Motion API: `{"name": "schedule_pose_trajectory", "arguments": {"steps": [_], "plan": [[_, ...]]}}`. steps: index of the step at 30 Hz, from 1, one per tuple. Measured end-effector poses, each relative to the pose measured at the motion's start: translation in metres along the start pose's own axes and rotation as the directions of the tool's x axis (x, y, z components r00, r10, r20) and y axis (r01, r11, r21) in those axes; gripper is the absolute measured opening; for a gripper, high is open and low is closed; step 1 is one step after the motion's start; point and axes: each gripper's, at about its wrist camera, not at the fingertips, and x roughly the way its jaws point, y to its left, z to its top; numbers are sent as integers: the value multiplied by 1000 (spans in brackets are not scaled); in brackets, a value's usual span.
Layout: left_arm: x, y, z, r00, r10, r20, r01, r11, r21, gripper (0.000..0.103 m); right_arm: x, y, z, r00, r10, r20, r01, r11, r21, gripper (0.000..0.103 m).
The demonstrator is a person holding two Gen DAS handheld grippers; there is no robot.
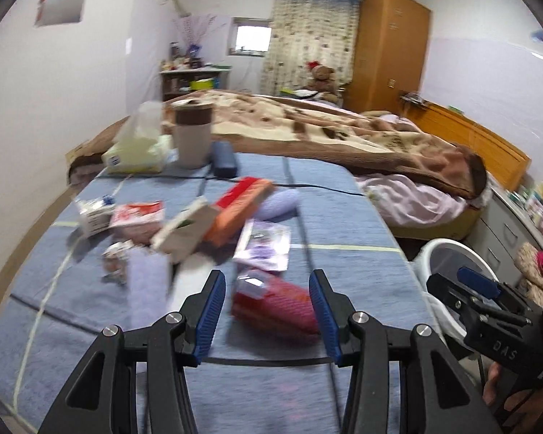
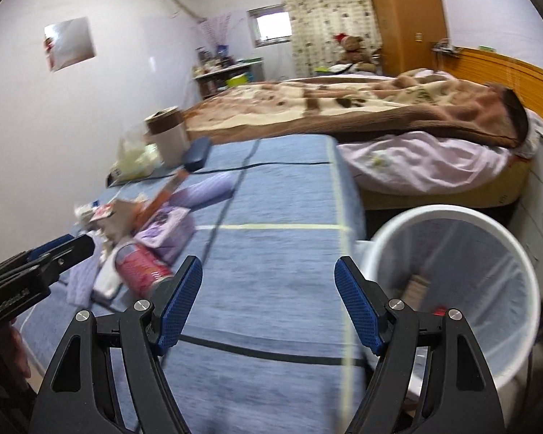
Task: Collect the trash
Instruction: 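Move both open grippers from the bin back over the remaining trash, then grasp the white foam net sleeve with the left gripper while the right gripper grasps the red can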
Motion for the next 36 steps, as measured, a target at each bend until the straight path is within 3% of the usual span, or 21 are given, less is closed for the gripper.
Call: {"name": "schedule_pose_trajectory", "arguments": {"steps": [10, 20, 29, 36], "plan": [[3, 62, -11, 995, 89, -33, -92, 993, -76, 48, 27, 47, -1, 993, 98, -65, -104, 990, -93, 77], [22, 98, -24, 988, 114, -101, -126, 986, -114, 48, 52, 80, -5, 980, 141, -139, -164, 972, -170, 77], [42, 113, -29, 990, 14, -137, -36, 987, -155, 51, 69, 89, -8, 969, 148, -200, -188, 961, -201, 77], [55, 113, -27, 987, 6, -163, -30, 989, -146, 53, 73, 91, -9, 953, 179, -242, -230, 953, -198, 76]]}}
